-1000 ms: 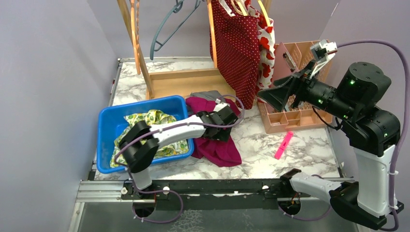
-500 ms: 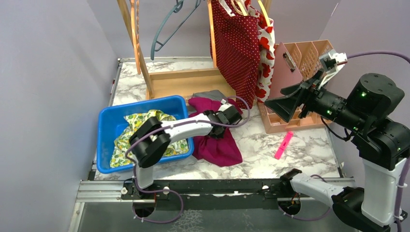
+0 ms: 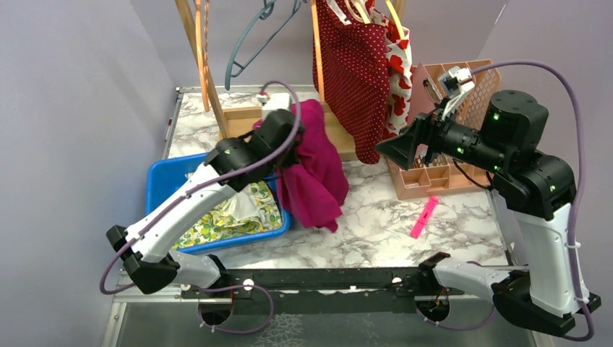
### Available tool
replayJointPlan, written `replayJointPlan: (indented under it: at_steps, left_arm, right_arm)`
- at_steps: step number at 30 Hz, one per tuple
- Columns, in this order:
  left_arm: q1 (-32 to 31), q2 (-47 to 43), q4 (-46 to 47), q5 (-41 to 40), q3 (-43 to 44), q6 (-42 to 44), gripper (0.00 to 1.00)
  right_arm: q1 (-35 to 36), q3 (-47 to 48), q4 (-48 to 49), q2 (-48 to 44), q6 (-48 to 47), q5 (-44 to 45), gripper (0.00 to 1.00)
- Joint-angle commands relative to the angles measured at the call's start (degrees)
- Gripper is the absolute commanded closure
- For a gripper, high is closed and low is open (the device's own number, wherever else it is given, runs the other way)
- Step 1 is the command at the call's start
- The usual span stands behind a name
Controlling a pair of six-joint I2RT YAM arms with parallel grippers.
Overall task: Remove the skirt from the hanger
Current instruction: Pick up the skirt from the center of the board, then place the skirt in the bin.
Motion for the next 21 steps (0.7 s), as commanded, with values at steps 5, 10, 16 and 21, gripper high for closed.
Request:
replayJointPlan:
  at_steps: [5,10,16,21]
  left_arm:
    - [13.56,-9.34,-3.34,-16.07,-4.29,-9.37,1.00]
    - [16.81,-16.59,2.86,-26.22,-7.83,-8.04,1.00]
    - [23.99,-12.95,3.01,-27.74,-3.02,2.42,1.00]
    - [36.40,-13.40,2.78,-16.52,-7.06,2.46,1.00]
  right_arm:
    - [-0.15,0.95,3.79,1.95,3.17,1.13,0.08]
    - [-0.15,1.95,4.07,3.98,4.65,2.04,0.08]
    - [-0.15,0.39,5.71,4.92,5.75,2.24,0.09]
    - [-0.16,0.22,6.67,5.68,5.30,2.18,0.09]
